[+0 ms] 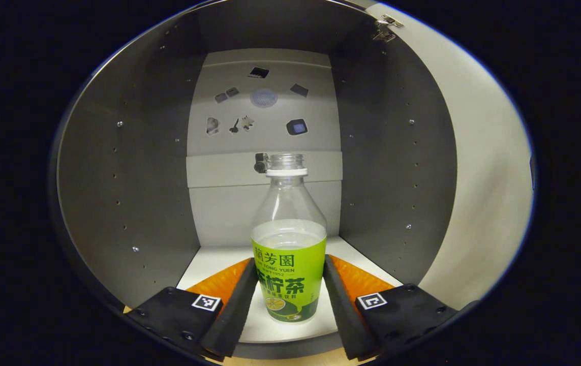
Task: Open the cabinet door with the right hand, grasp the bottle in the cabinet with the left hand and place it on the coaster, then close the cabinet door with the right hand.
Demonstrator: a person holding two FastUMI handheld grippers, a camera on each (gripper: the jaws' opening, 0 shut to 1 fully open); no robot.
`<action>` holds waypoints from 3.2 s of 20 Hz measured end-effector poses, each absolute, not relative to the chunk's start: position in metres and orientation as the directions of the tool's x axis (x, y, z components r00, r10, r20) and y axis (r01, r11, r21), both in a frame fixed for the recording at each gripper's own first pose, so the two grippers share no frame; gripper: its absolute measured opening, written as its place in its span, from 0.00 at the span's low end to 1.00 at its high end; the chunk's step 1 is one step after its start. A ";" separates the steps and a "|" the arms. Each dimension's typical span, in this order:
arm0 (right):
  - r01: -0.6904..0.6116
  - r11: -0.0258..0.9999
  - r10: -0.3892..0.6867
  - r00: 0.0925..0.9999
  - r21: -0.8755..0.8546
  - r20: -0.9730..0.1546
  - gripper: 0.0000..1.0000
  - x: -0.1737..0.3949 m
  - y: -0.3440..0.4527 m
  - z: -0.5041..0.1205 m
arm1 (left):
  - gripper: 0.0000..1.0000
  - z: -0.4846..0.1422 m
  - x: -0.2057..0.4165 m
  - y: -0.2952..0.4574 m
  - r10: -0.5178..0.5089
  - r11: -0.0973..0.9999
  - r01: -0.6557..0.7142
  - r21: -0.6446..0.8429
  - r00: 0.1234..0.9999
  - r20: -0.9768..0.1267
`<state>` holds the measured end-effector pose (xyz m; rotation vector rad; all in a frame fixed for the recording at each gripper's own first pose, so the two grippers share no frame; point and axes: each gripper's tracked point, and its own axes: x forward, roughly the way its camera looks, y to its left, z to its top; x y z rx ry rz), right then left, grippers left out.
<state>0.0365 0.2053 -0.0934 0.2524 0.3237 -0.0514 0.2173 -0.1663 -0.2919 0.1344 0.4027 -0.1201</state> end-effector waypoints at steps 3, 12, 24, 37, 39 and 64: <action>0.076 0.967 0.011 0.942 0.245 -0.337 0.88 0.036 0.208 -0.097 | 0.82 -0.291 0.213 -0.169 -0.115 0.984 0.161 0.082 0.908 -0.402; 0.020 0.970 0.066 0.936 0.241 -0.346 0.88 0.033 0.198 -0.105 | 0.82 -0.232 0.169 -0.139 -0.067 0.983 0.116 0.143 0.950 -0.306; -0.182 0.931 0.286 0.902 0.316 -0.323 0.88 0.032 0.219 -0.106 | 0.80 -0.201 0.048 -0.068 0.098 0.979 -0.047 0.198 0.961 -0.260; -0.041 0.969 0.119 0.941 0.244 -0.317 0.88 0.028 0.239 -0.089 | 0.81 -0.221 -0.030 0.035 0.157 0.971 -0.100 0.216 0.951 -0.265; -0.033 0.972 0.107 0.945 0.233 -0.310 0.88 0.025 0.245 -0.086 | 0.81 -0.232 -0.038 0.043 0.159 0.967 -0.092 0.238 0.948 -0.277; -0.046 0.993 0.068 0.975 0.109 -0.214 0.88 0.028 0.324 -0.072 | 0.81 -0.361 -0.128 0.104 0.266 0.944 -0.206 0.259 0.937 -0.225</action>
